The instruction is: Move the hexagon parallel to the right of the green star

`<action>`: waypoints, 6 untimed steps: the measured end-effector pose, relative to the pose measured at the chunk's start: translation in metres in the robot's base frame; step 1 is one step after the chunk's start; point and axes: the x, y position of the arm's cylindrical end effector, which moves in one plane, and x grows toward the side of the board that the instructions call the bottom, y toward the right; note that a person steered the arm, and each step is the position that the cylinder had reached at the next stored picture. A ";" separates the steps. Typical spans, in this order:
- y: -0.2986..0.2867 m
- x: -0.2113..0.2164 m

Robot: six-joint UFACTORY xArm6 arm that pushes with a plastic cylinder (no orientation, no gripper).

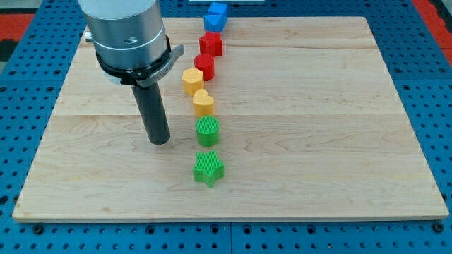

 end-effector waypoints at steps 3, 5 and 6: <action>-0.039 -0.097; 0.069 -0.136; 0.101 -0.127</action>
